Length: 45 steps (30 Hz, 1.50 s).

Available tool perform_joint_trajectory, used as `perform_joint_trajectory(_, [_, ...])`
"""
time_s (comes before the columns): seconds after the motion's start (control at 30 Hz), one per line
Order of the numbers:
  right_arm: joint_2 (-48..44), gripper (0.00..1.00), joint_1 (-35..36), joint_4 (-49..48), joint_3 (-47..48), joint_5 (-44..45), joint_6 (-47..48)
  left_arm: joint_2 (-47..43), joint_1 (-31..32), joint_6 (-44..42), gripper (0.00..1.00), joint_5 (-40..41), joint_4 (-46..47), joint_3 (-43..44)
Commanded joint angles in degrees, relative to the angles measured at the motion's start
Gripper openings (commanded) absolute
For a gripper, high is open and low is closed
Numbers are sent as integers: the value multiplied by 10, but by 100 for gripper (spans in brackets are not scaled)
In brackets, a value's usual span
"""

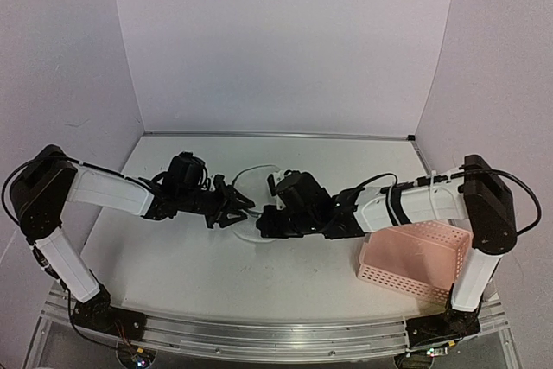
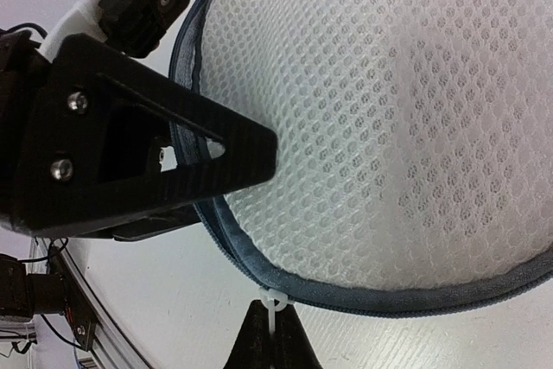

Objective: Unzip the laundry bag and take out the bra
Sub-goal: Hold the laundry bag at the center of the board, then unzip the zipper of the laundry bag.

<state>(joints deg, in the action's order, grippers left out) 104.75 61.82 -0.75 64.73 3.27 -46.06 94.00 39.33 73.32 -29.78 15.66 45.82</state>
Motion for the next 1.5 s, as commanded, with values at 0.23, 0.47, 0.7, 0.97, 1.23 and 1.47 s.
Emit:
perform_joint_trajectory(0.23, [-53, 0, 9, -25, -24, 4, 15, 16, 2, 2, 0, -6, 46, 28])
perform_joint_trajectory(0.47, [-70, 0, 12, -25, -53, 7, 32, 2, 2, -12, 0, -7, 46, 24])
perform_joint_trajectory(0.7, [-107, 0, 11, -29, -92, 21, 83, -21, 2, -41, 0, -24, 46, 13])
perform_joint_trajectory(0.97, [-166, 0, 11, -36, -142, 59, 194, -65, 2, -83, 0, -51, 45, -15])
perform_joint_trajectory(1.23, [-186, 0, 6, -28, -159, 42, 306, -100, 2, -118, 0, -80, 27, -49])
perform_joint_trajectory(1.47, [-198, 0, -28, -21, -168, 16, 361, -114, 2, -178, 0, -118, -13, -52])
